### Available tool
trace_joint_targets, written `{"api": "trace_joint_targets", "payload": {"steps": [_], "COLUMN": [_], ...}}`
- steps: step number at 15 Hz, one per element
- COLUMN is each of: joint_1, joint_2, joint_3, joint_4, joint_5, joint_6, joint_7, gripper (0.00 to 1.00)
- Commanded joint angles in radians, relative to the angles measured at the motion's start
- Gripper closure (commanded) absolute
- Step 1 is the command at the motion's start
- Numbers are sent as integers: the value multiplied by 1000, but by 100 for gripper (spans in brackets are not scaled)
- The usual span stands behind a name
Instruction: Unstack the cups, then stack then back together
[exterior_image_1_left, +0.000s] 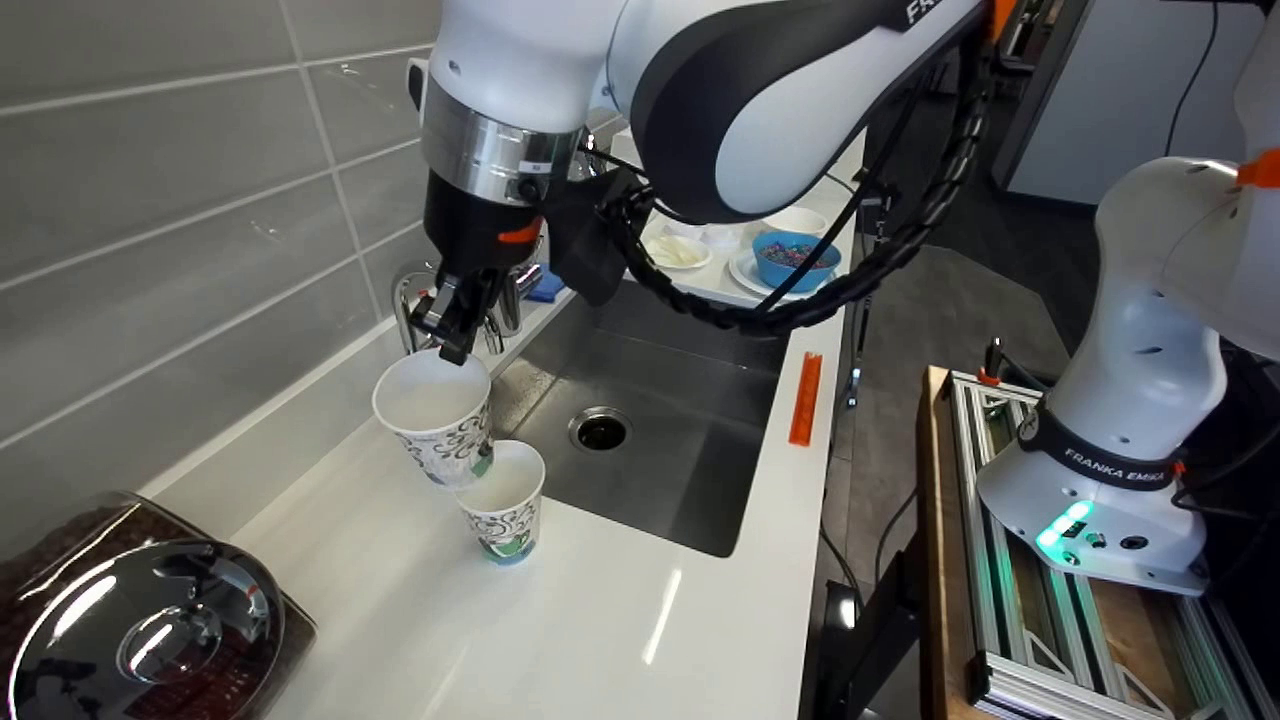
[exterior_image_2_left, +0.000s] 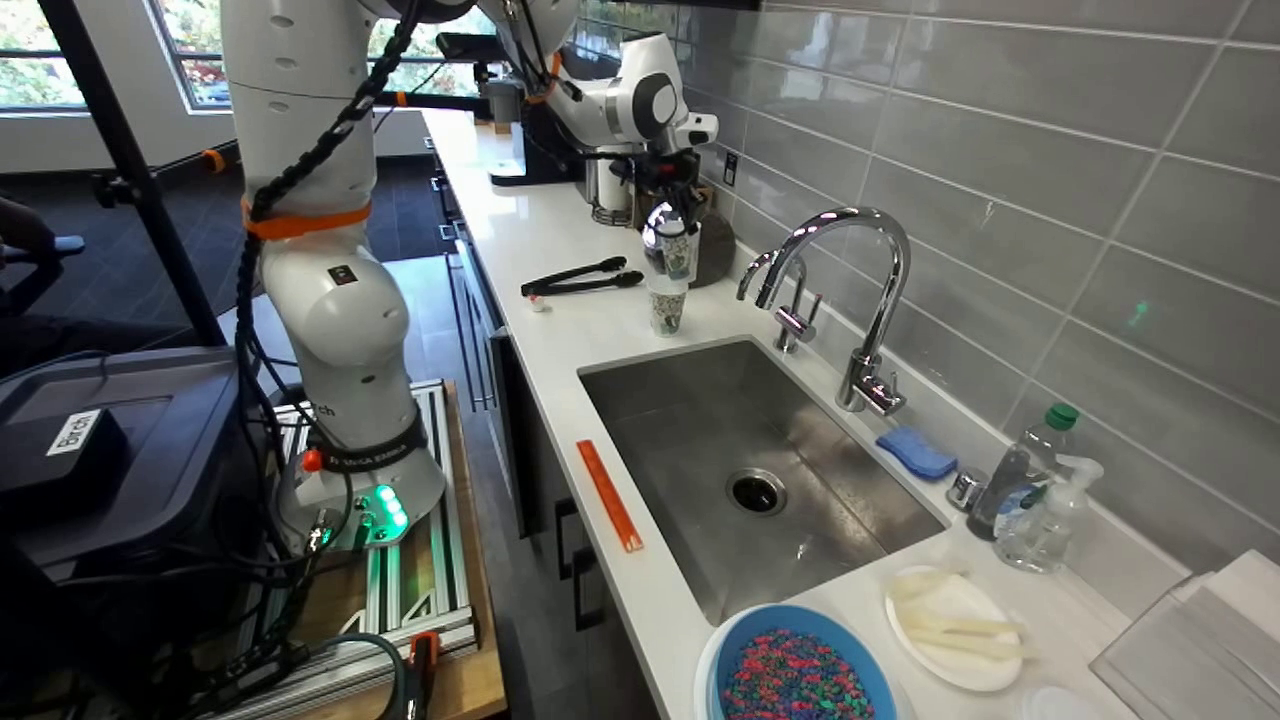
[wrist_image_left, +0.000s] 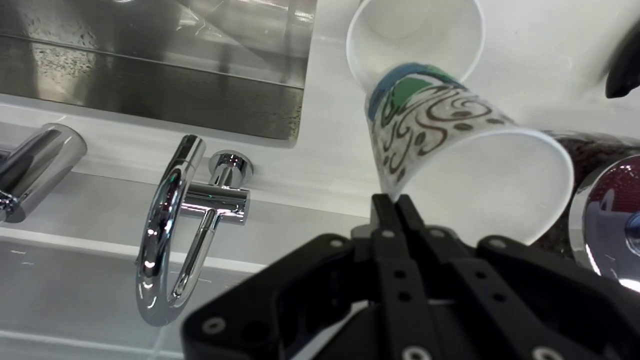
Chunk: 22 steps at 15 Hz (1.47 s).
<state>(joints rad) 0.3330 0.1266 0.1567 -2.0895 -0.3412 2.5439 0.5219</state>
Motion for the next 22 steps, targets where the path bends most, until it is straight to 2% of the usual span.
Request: {"api": "trace_joint_targets", "payload": {"steps": [1,6,9,12,16,22], "joint_1": [-18,-34,-39,-36,-39,-37], "joint_2": [-64,-120,-154,-195,-255,-278], "joint_3": [10,26,44,65,86,111], "joint_4": [-59,-95,-134,-190,-279,-421], "joint_5": [11,34,93,165,197,212], "joint_6": [18,22,34,39,64,245], "joint_7": [-1,-17,-55,-108,-130,-179], "gripper": [99,99,99,99,99,99]}}
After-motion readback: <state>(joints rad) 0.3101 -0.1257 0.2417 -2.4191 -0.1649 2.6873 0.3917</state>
